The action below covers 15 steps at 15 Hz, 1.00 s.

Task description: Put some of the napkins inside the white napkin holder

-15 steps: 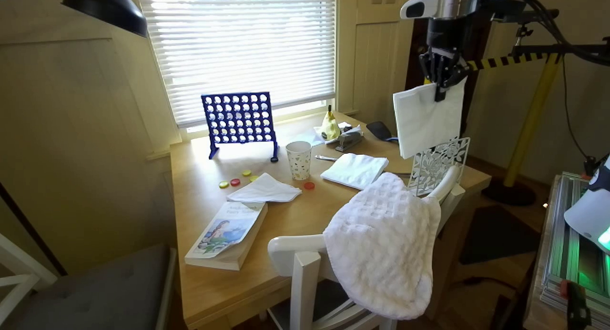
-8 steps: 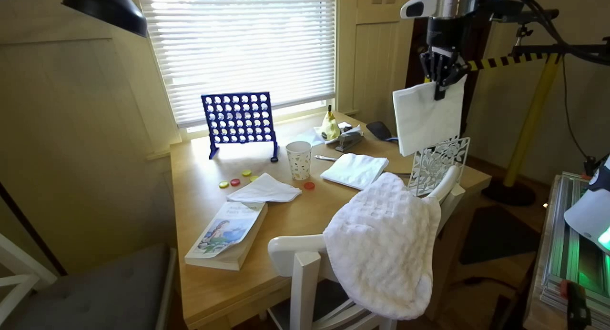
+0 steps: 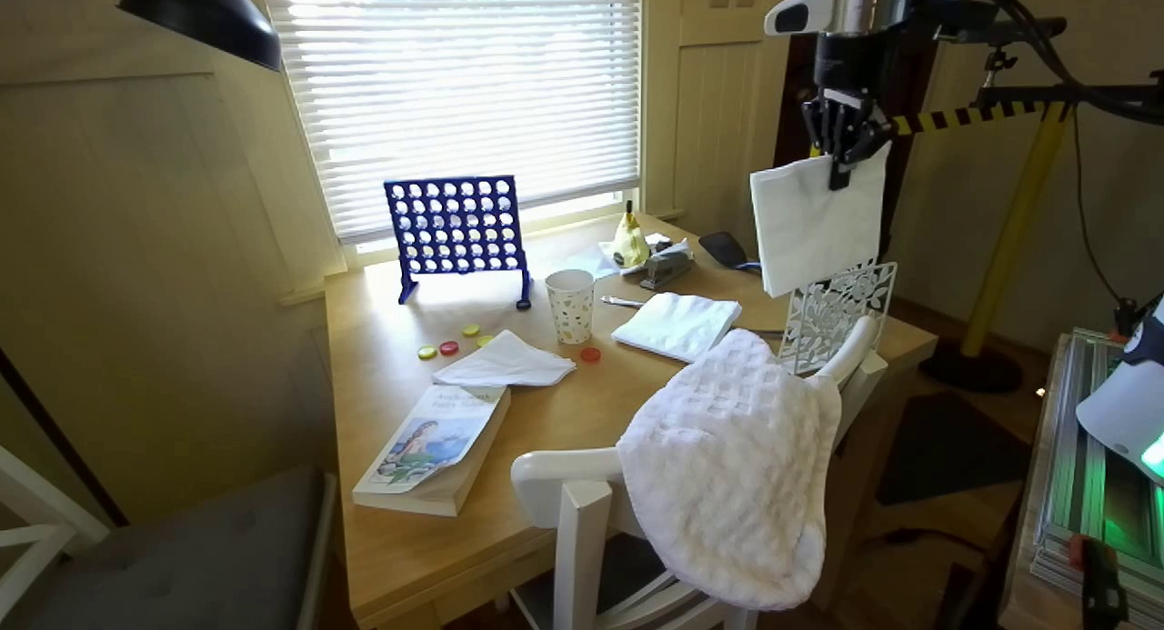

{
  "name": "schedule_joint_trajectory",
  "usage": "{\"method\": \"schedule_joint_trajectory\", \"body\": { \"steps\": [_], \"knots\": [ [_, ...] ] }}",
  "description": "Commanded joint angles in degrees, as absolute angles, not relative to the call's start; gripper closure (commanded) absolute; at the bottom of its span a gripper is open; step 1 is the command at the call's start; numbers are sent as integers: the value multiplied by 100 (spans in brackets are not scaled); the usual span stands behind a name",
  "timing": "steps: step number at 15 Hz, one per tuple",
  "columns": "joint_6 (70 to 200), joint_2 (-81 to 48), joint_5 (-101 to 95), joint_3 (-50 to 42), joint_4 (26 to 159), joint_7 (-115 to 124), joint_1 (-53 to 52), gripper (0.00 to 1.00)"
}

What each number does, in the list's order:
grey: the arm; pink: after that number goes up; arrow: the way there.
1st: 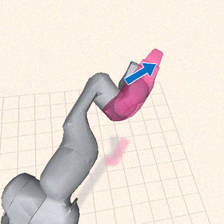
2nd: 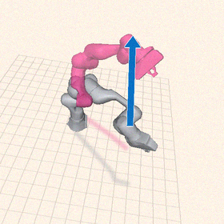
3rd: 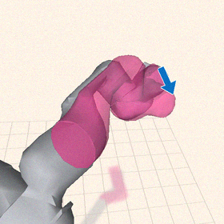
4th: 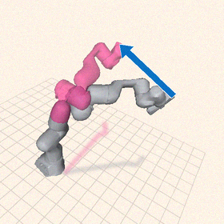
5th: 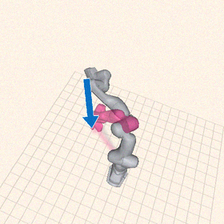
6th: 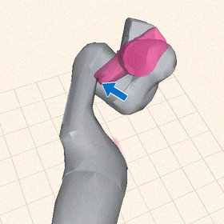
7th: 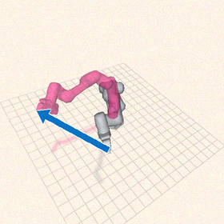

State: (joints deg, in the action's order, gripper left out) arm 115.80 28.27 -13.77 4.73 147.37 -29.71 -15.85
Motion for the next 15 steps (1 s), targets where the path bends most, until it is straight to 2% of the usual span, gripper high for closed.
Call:
{"method": "schedule_joint_trajectory", "body": {
  "steps": [1,15],
  "knots": [
    [11618,2887,-1452,427,14752,-3032,-1508,99],
    [11504,2972,-1362,415,14664,-3006,-1520,99]
  ]
}}
